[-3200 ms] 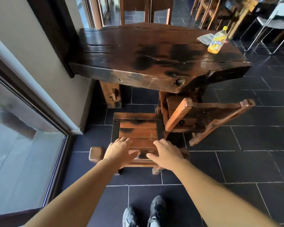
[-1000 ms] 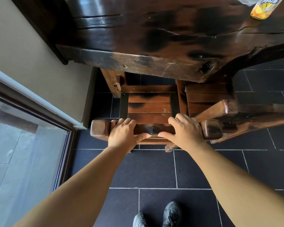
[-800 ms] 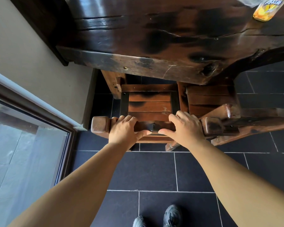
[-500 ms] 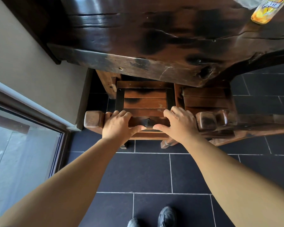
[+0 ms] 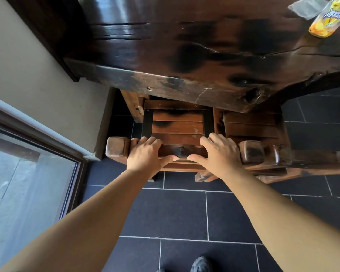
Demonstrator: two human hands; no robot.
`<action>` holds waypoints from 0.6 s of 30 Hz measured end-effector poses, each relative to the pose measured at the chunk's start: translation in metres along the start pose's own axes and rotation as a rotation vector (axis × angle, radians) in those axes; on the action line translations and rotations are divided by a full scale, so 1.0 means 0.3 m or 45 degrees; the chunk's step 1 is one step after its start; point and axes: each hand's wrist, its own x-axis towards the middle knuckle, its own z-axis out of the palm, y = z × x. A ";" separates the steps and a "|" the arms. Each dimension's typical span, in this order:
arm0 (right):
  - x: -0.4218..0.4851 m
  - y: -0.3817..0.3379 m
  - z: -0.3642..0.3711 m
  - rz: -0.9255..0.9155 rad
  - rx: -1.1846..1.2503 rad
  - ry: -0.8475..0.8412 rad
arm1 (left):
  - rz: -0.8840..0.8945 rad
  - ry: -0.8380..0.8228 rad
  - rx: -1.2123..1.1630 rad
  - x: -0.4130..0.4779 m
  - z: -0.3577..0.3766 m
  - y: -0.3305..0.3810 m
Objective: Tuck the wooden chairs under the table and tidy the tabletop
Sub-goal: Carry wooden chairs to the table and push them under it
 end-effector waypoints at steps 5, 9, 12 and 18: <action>0.021 -0.009 -0.043 0.103 0.015 -0.263 | -0.078 -0.159 -0.056 0.007 -0.040 0.025; -0.002 -0.061 -0.104 0.217 0.157 -0.402 | -0.073 -0.418 -0.041 -0.006 -0.120 0.040; -0.087 -0.102 -0.184 0.186 0.189 -0.383 | -0.069 -0.430 -0.110 -0.064 -0.215 0.073; -0.240 -0.140 -0.422 0.212 0.196 -0.403 | -0.015 -0.298 -0.208 -0.260 -0.414 0.136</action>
